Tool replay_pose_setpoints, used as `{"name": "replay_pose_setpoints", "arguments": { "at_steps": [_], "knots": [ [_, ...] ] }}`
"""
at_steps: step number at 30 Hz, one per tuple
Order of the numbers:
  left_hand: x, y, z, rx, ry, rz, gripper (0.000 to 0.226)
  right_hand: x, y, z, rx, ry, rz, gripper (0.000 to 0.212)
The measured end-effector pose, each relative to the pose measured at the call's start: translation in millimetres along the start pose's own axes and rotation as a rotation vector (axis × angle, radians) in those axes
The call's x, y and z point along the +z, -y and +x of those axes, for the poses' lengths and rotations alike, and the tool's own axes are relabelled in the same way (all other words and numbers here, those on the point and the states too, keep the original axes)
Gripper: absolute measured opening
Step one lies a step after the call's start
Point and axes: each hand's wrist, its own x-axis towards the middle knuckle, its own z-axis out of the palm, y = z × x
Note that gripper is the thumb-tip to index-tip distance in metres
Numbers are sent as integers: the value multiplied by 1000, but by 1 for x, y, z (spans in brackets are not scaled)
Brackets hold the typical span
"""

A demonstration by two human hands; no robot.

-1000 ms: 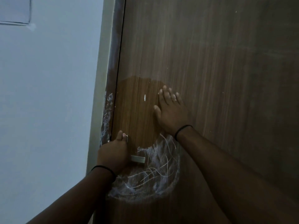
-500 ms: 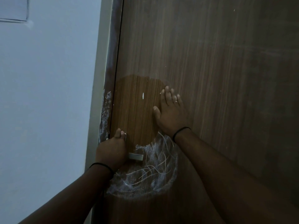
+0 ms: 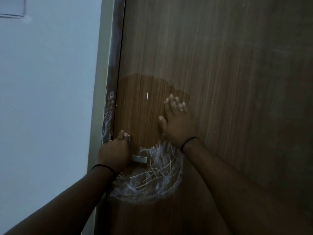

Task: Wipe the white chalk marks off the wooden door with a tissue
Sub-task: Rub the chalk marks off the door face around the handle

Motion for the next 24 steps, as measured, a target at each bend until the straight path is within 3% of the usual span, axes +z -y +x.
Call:
{"name": "replay_pose_setpoints", "arguments": {
  "at_steps": [3,10,14,17,24],
  "knots": [
    [-2,0,0,3,14,16,68,16,-3,-36,-93,56,-75,64],
    [0,-1,0,5,19,26,73,1,-18,-12,60,-22,-36,65],
    [0,0,-1,-8,-1,-15,69,16,14,-25,-65,41,27,66],
    [-1,0,-1,-2,23,-8,73,33,4,-57,-115,71,-69,63],
    [-1,-3,-2,-35,3,-23,66,26,-17,-41,97,-12,-54,69]
  ]
}}
